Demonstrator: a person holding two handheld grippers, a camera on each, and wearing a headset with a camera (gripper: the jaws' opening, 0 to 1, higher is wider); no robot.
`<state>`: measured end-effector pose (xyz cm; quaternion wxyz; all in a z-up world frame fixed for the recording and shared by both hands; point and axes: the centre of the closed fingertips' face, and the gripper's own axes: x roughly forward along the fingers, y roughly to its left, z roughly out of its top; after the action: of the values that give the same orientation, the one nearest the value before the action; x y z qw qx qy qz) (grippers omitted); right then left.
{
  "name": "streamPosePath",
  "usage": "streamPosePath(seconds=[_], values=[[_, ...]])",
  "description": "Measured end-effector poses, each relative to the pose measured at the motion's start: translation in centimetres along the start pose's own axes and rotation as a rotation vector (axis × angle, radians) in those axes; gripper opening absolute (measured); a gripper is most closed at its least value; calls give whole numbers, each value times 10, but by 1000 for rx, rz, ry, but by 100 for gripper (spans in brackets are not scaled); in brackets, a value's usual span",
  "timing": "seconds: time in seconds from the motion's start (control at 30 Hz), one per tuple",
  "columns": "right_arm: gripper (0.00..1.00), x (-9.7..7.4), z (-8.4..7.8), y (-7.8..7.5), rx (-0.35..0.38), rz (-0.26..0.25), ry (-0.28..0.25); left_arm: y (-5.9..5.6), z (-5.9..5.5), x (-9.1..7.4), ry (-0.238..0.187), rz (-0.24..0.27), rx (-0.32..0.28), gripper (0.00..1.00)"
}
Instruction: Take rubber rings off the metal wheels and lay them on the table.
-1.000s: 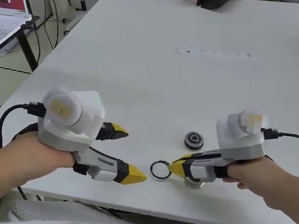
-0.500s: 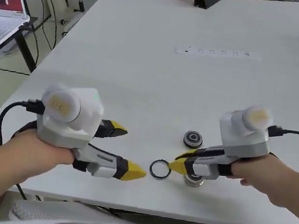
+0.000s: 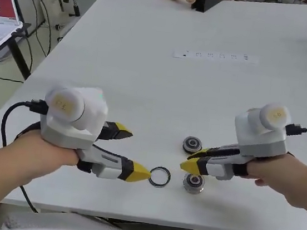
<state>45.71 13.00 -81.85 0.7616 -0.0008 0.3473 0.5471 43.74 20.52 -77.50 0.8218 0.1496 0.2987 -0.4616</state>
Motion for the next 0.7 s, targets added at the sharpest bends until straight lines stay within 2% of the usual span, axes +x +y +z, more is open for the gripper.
streamPosePath(seconds=[0.2,0.7], values=[[19,-9,4,-10,1,-30,-17,3,5,6,-2,-10,5,56],[22,-21,8,-34,-45,-102,-38,15,21,18,-33,-22,-40,52]])
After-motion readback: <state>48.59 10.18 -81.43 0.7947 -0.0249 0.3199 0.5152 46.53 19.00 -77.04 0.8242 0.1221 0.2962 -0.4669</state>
